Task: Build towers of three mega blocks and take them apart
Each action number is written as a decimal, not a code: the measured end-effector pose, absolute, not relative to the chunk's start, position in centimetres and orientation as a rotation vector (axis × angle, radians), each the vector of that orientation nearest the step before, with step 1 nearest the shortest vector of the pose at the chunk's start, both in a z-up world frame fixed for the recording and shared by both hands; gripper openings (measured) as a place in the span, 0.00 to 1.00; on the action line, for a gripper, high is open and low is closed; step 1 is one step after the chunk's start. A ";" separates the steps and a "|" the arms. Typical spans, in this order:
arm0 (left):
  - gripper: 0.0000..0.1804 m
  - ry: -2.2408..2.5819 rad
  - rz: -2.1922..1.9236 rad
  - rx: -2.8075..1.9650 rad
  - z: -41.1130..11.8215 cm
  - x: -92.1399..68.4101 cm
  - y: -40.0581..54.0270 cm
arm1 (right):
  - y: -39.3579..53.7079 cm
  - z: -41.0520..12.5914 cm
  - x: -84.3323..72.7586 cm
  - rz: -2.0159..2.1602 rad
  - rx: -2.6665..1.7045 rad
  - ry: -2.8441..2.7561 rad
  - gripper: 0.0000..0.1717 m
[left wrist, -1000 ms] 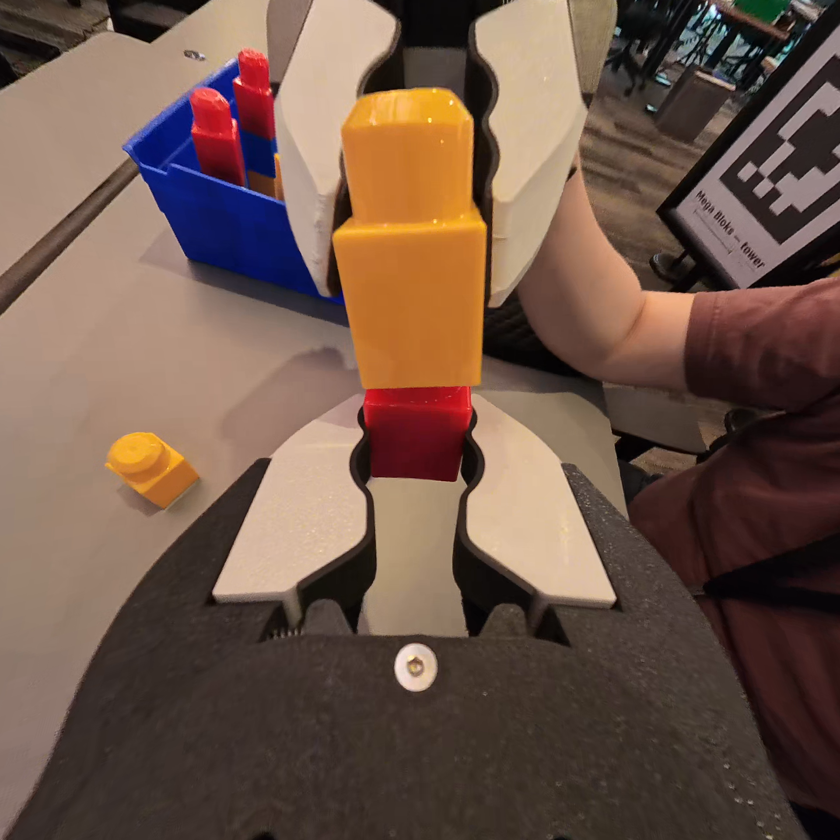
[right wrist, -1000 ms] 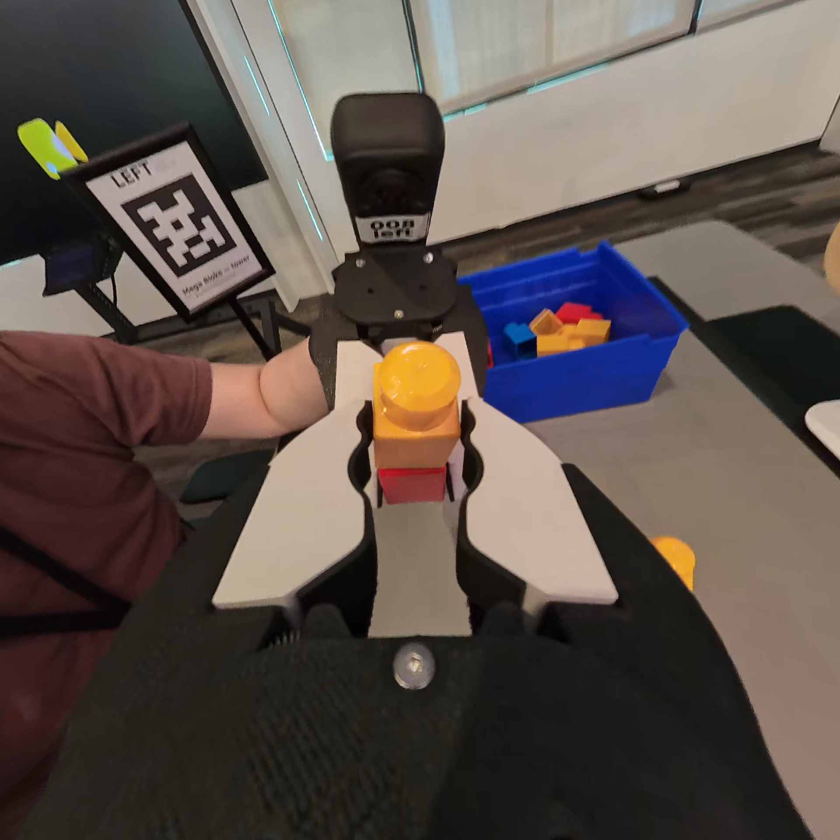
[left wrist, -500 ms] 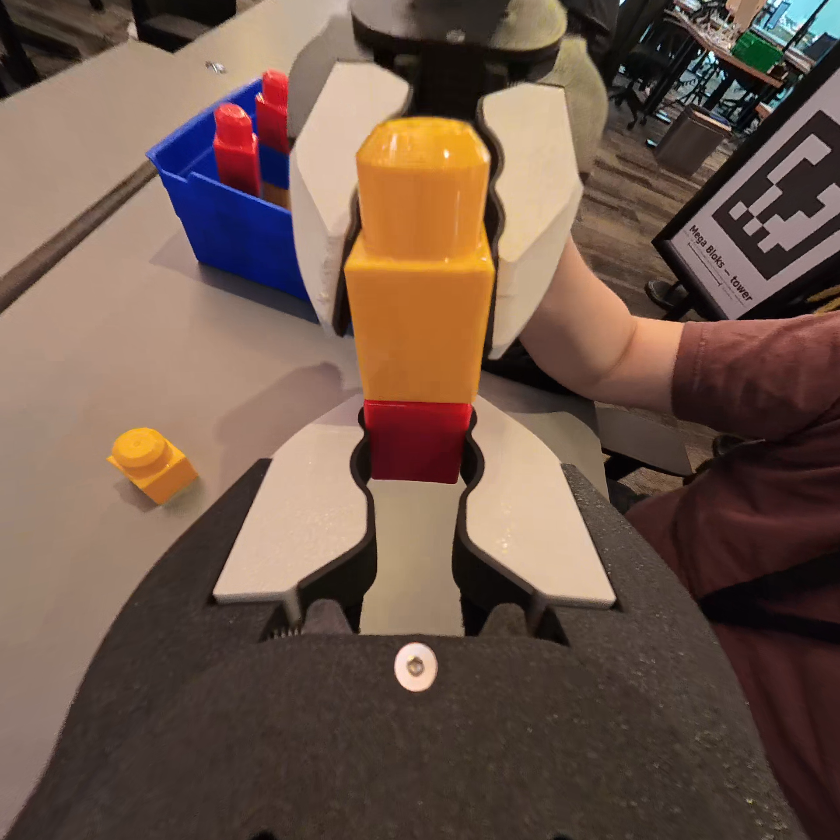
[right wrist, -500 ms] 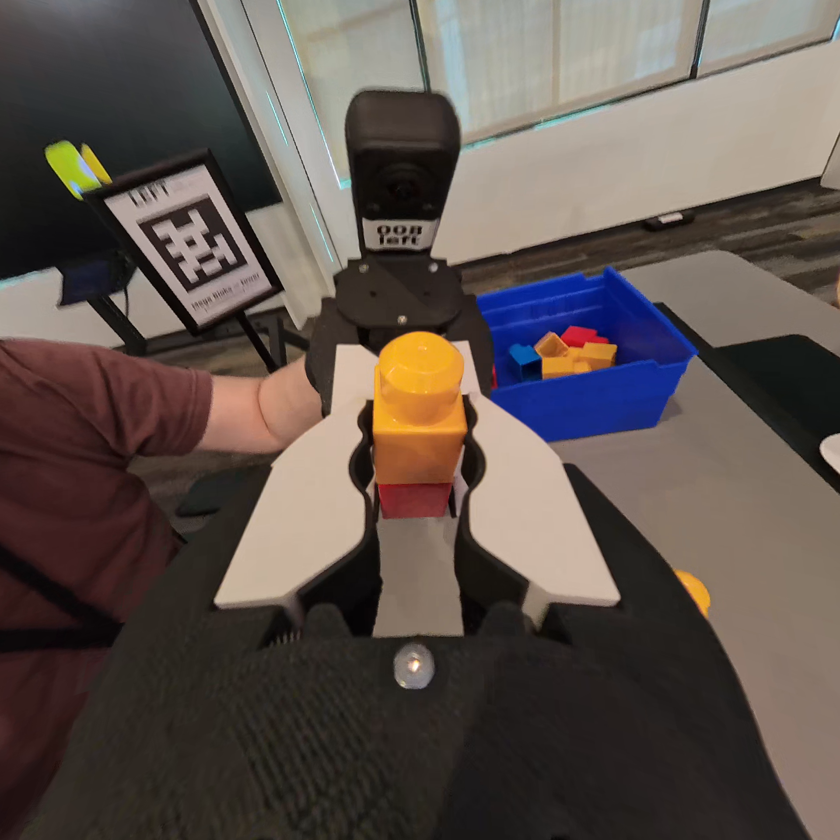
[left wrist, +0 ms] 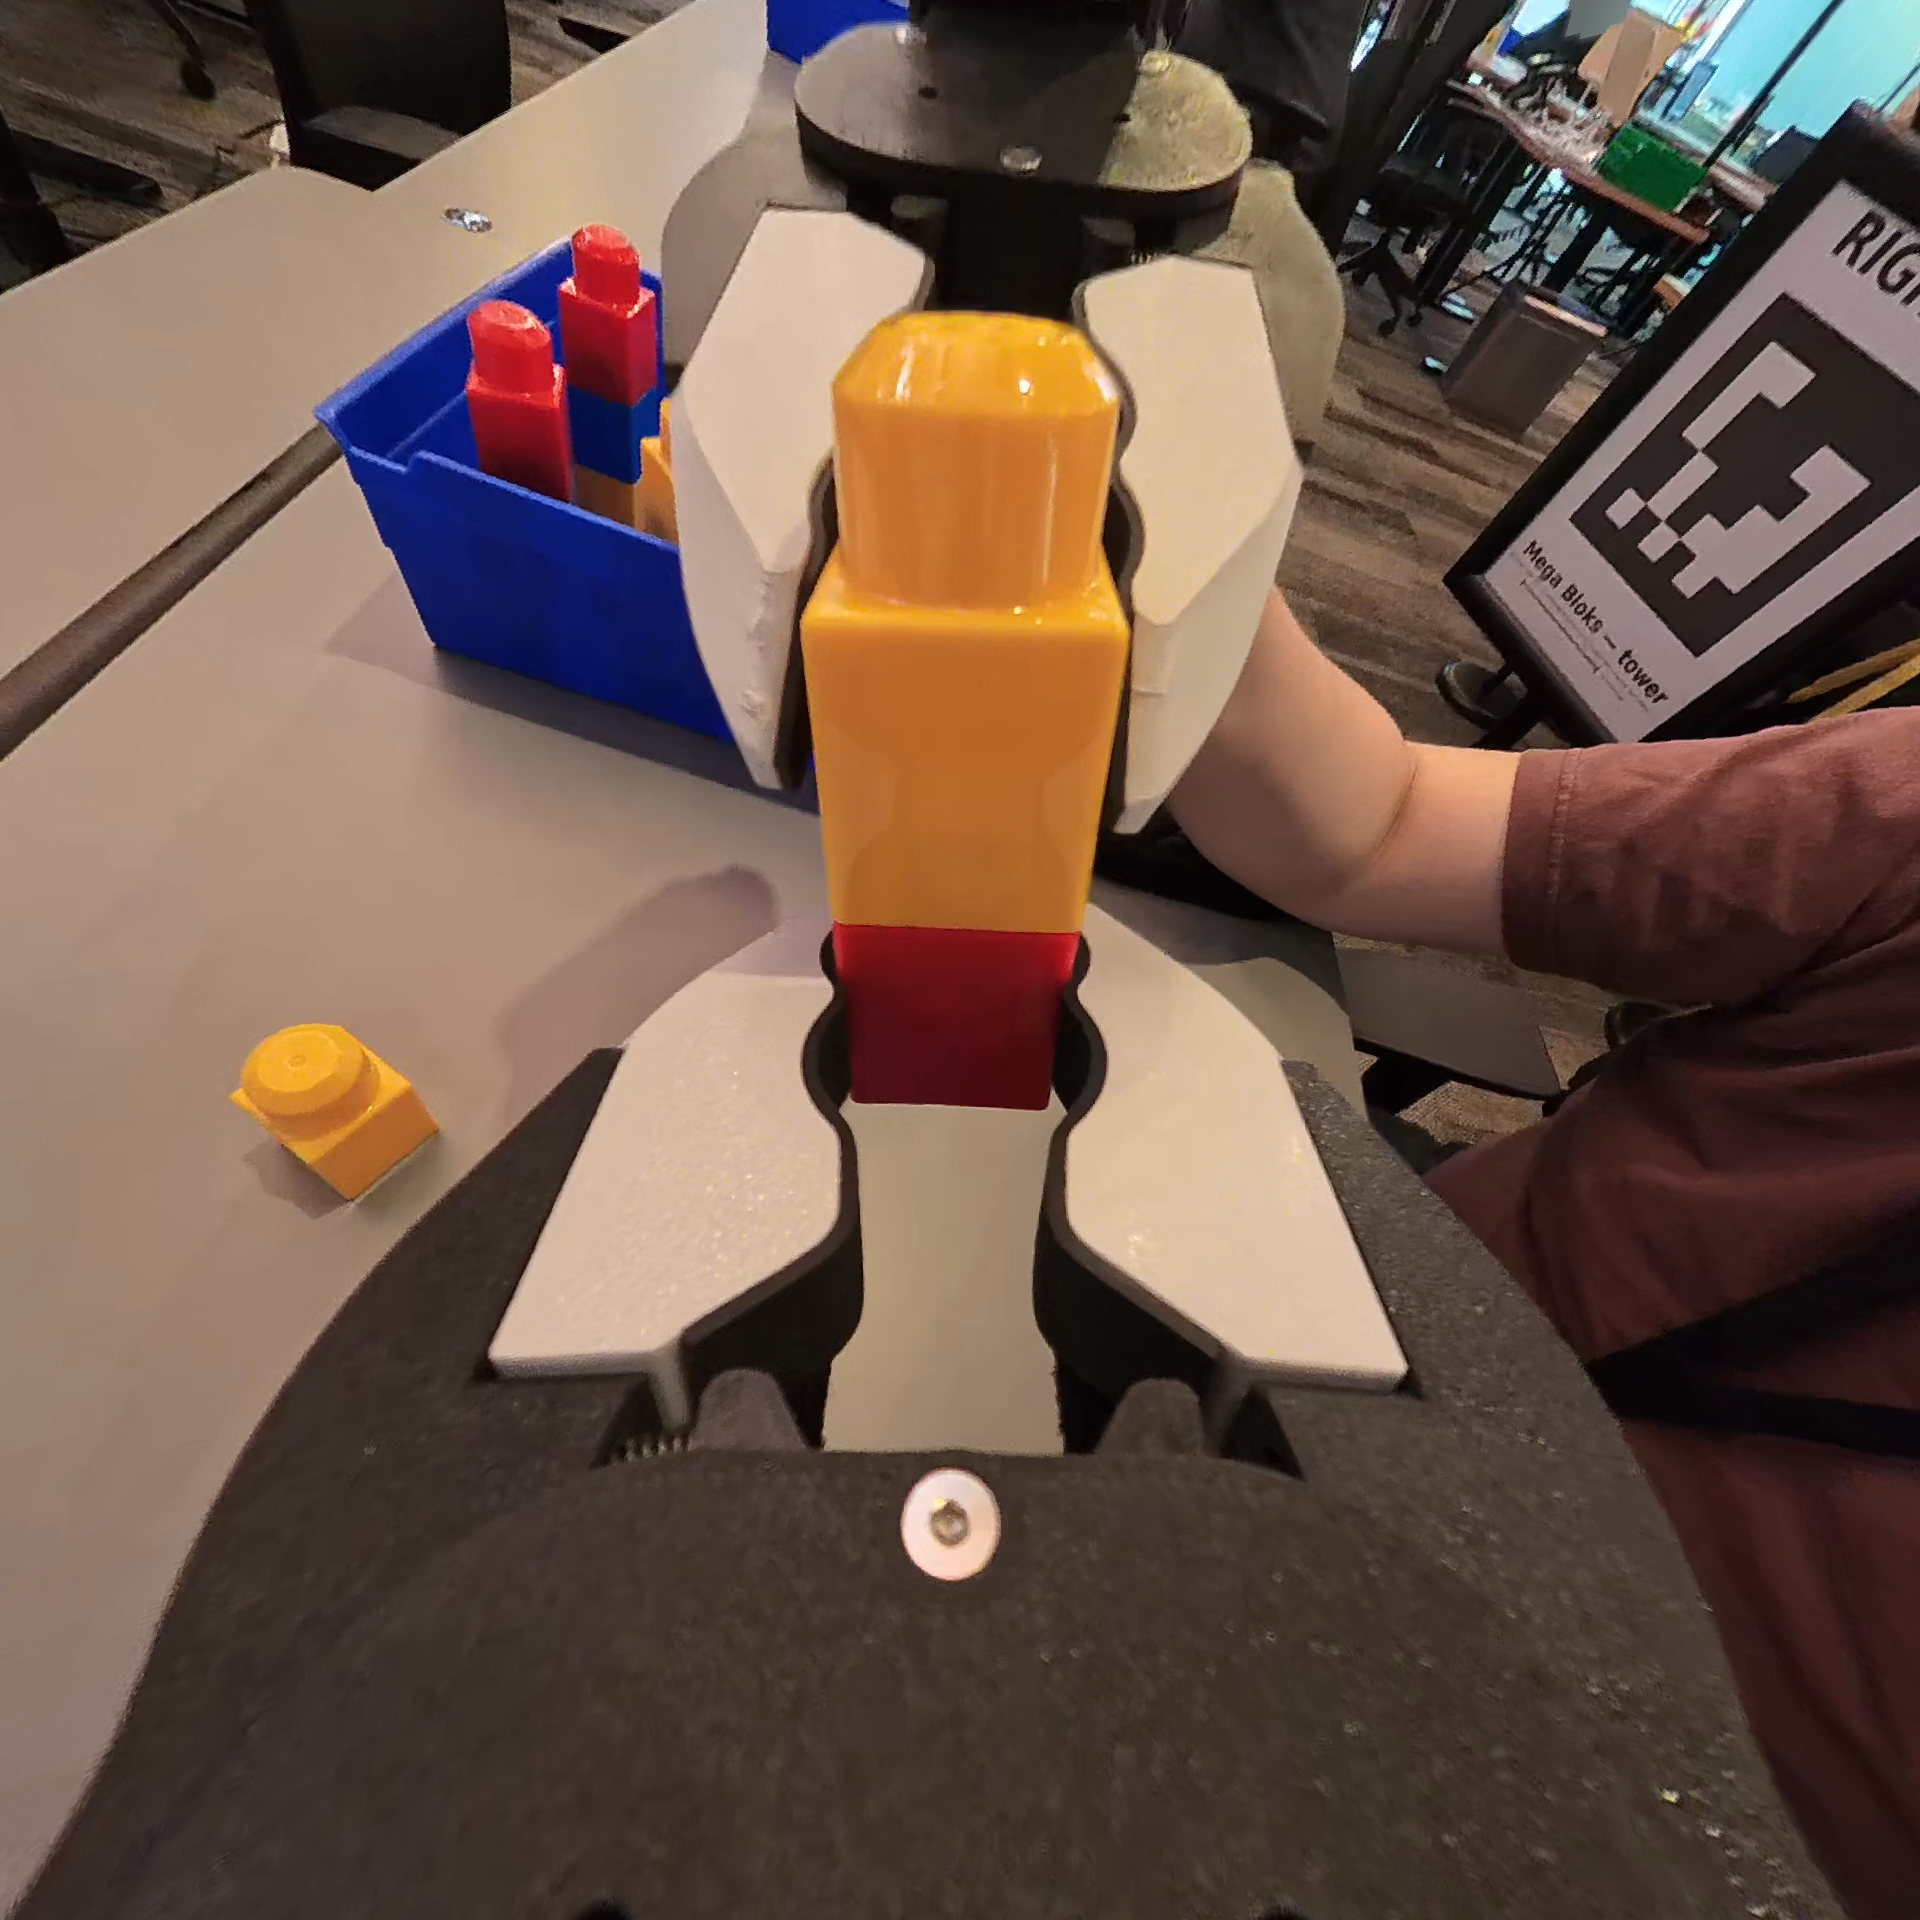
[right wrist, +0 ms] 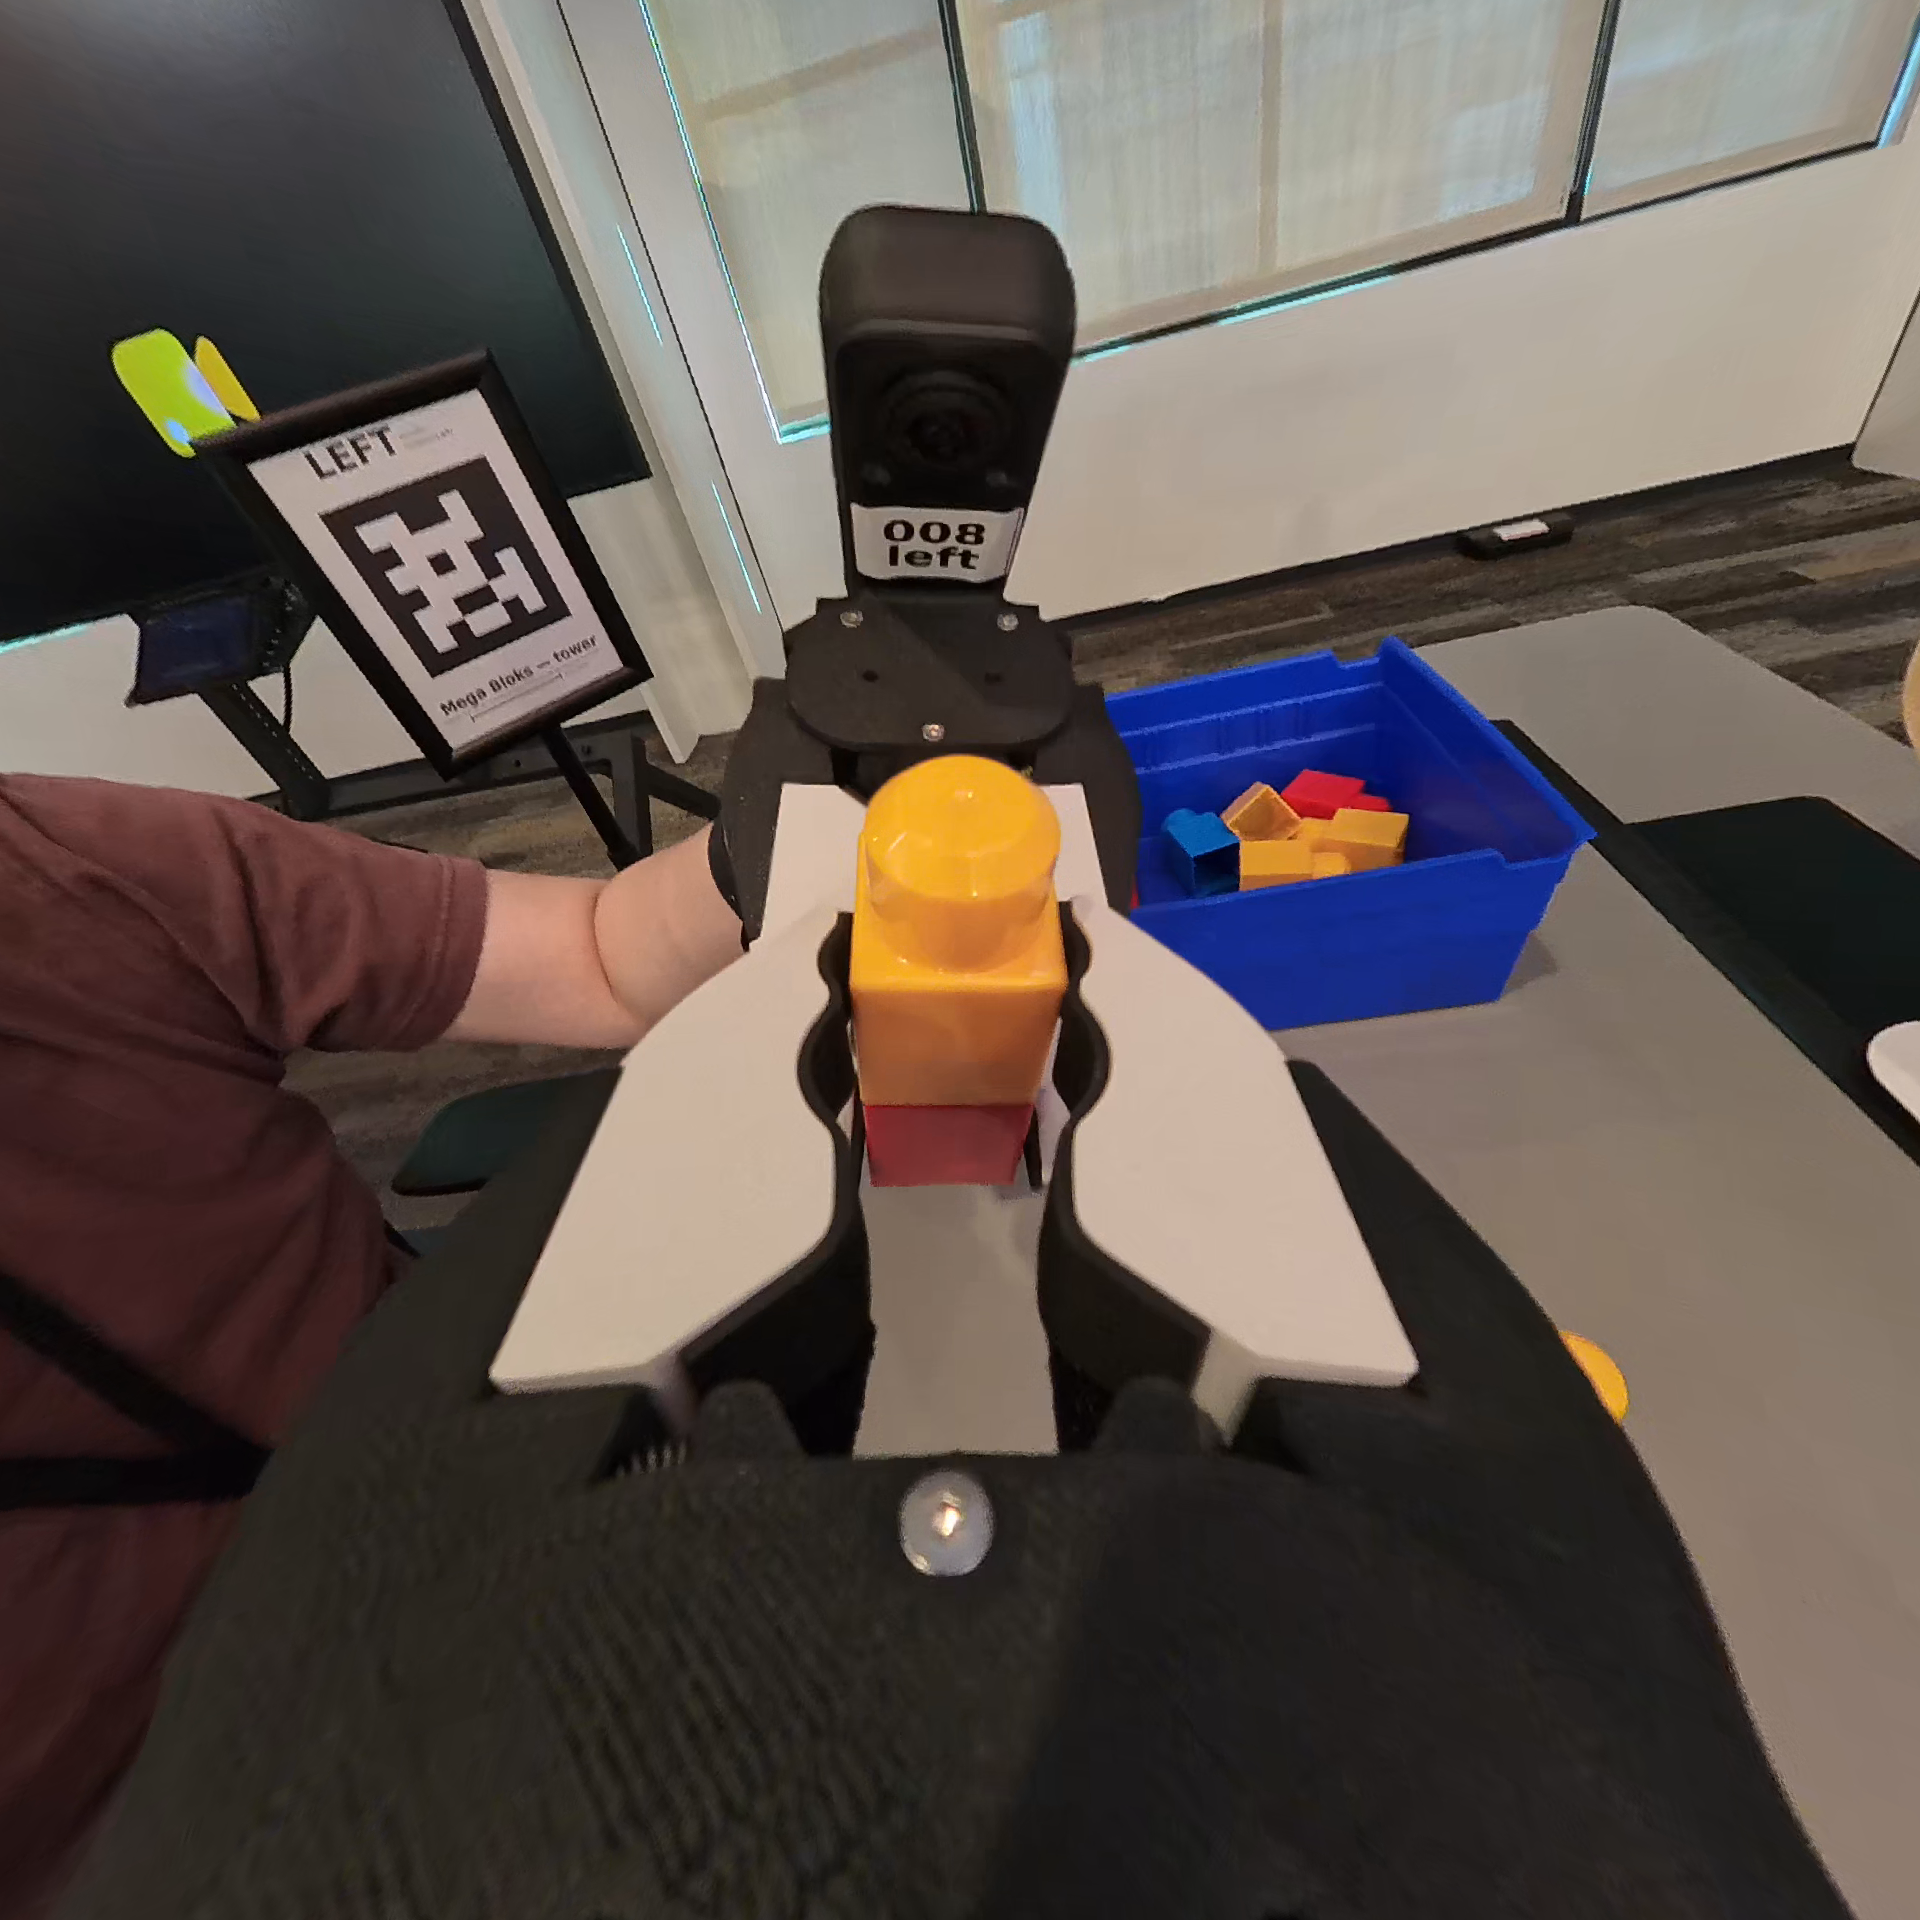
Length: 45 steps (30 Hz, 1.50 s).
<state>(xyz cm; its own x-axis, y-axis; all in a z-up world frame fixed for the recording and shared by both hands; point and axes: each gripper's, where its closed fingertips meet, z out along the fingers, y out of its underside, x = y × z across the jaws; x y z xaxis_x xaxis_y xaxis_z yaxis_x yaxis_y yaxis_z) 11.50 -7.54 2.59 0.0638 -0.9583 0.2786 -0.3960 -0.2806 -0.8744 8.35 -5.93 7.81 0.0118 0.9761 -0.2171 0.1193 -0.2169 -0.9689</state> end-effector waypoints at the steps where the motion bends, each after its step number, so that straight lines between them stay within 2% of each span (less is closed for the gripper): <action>1: 0.20 1.356 -1.205 -1.742 2.7 11.5 -7.6 | -6.0 7.9 8.3 1.322 -1.457 -1.182 0.22; 8: 0.20 1.350 -1.245 -1.715 3.3 10.7 -7.4 | -5.5 8.6 7.9 1.346 -1.412 -1.132 0.22; 10: 0.20 1.299 -1.165 -1.699 4.1 9.4 -6.1 | -3.2 10.1 8.9 1.266 -1.328 -0.946 0.38; 12: 0.20 1.201 -1.100 -1.697 5.3 7.3 -4.4 | 0.4 9.5 10.8 1.181 -1.346 -0.722 0.32; 15: 0.20 1.037 -1.108 -1.659 7.9 3.8 -2.7 | 6.3 -0.6 12.0 0.854 -1.745 -0.641 0.39; 18: 0.20 0.958 -1.112 -1.613 9.8 1.1 -2.2 | 6.9 -9.8 11.5 0.715 -2.057 -0.810 0.45; 20: 0.20 0.931 -1.098 -1.590 10.6 -0.1 -2.1 | 6.9 -12.3 11.3 0.686 -2.103 -0.834 0.44; 25: 0.20 0.937 -1.129 -1.578 10.8 -0.2 -2.4 | 7.3 -14.4 10.8 0.669 -2.102 -0.870 0.40; 27: 0.20 0.951 -1.132 -1.588 10.3 0.5 -2.3 | 7.1 -14.4 10.3 0.663 -2.082 -0.917 0.33; 29: 0.20 0.962 -1.155 -1.599 9.7 1.5 -2.3 | 7.1 -13.9 9.8 0.639 -2.015 -0.969 0.21; 32: 0.20 0.989 -1.204 -1.626 8.1 3.2 -2.1 | 6.2 -11.4 8.6 0.700 -1.882 -1.030 0.21; 39: 0.20 1.008 -1.317 -1.617 6.3 6.1 -2.1 | -2.5 -0.3 6.2 1.305 -1.687 -1.169 0.20; 45: 0.20 1.079 -1.318 -1.611 5.9 7.3 -3.2 | -5.2 0.7 5.6 1.333 -1.699 -1.296 0.21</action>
